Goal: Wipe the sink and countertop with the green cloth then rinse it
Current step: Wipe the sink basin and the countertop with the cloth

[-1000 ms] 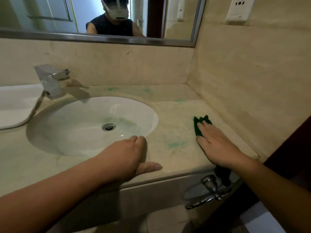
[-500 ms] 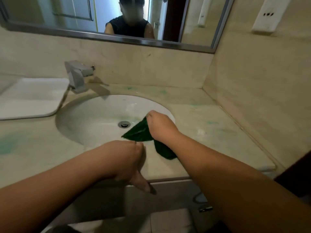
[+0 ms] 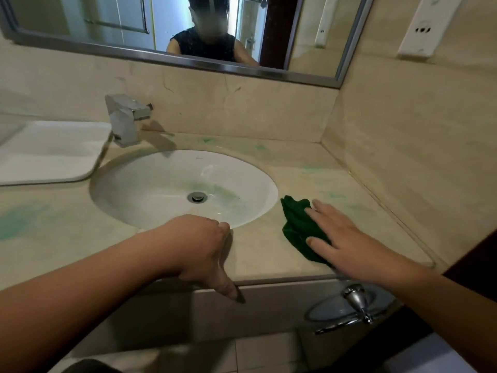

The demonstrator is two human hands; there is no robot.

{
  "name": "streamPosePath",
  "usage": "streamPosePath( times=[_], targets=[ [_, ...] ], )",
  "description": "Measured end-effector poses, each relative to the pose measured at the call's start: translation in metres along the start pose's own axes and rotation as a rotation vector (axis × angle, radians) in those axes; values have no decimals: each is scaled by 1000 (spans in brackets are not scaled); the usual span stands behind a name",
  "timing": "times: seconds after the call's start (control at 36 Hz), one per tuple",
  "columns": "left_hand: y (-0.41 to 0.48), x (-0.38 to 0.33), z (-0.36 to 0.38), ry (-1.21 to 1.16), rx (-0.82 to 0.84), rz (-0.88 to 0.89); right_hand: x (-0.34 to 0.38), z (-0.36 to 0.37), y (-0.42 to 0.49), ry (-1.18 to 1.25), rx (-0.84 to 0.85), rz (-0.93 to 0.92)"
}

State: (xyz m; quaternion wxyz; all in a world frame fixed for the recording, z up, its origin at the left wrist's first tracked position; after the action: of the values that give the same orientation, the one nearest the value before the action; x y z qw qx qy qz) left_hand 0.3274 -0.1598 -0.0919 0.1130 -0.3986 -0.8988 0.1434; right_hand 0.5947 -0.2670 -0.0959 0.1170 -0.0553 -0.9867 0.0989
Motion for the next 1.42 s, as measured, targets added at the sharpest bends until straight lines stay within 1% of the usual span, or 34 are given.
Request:
streamPosePath(
  times=[0.06, 0.14, 0.31, 0.39, 0.44, 0.53, 0.56, 0.58, 0.64, 0.69, 0.75, 0.83, 0.89, 0.94, 1.06, 1.14, 1.17, 1.19, 1.25, 1.33, 1.42],
  targets=[
    [0, 1, 1, 2, -5, 1, 10, 14, 7, -10, -10, -9],
    [2, -1, 1, 6, 9, 0, 35, 21, 24, -19, -96, 5],
    [5, -4, -3, 41, 70, 3, 88, 24, 63, 2, -103, -47],
    [6, -4, -3, 62, 97, -18, 103, 22, 82, 68, -118, -67],
    [4, -3, -3, 52, 75, -23, 105, 13, 91, 144, -133, -52],
    [2, -1, -3, 27, 41, -14, 99, -25, 83, 383, -292, -6],
    [2, -1, -2, 18, 44, -11, 94, -39, 76, 407, -342, -4],
    [2, -1, -2, 13, 47, -9, 88, -52, 67, 363, -360, -15],
    [3, -2, -2, 15, 50, -7, 73, -64, 48, 208, -284, -32],
    [5, -3, -3, 30, 53, -8, 53, -62, 33, 90, -194, 24],
    [5, -4, -3, 38, 54, -6, 39, -42, 27, 71, -142, 62],
    [6, -4, -1, 58, 51, 3, 39, 8, 35, 30, -52, 98],
    [8, -2, 1, 72, 51, 3, 51, 27, 46, -9, -78, 135],
    [8, -3, 0, 77, 47, 7, 70, 34, 59, -12, -98, 121],
    [8, -4, -4, 84, 38, 20, 116, 34, 84, -44, -178, -39],
    [6, -2, -2, 28, 40, 6, 135, 28, 95, 92, -115, -105],
    [6, -1, -2, 16, 38, 2, 134, 22, 97, 151, -118, -119],
    [5, -1, -2, 6, 41, -1, 131, 13, 95, 197, -144, -135],
    [3, 1, -2, -25, 61, -7, 115, -11, 83, 237, -250, -173],
    [4, -3, -8, -118, 72, -7, 79, -50, 46, 186, -428, -228],
    [11, -19, -20, -160, 11, 22, 26, -75, -1, 105, -550, -210]
  ],
)
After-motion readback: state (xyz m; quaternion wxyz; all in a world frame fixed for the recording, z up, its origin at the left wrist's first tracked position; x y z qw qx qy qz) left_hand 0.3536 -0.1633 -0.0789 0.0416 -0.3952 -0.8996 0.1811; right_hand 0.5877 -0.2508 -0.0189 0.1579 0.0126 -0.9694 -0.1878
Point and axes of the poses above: each hand's wrist, its own y-axis towards the middle knuckle, its own z-axis out of the palm, x = y × z, the point moved 3 cm from there along y, towards the middle knuckle, and after that the axes turned 7 degrees about x, right-handed, at the moved point
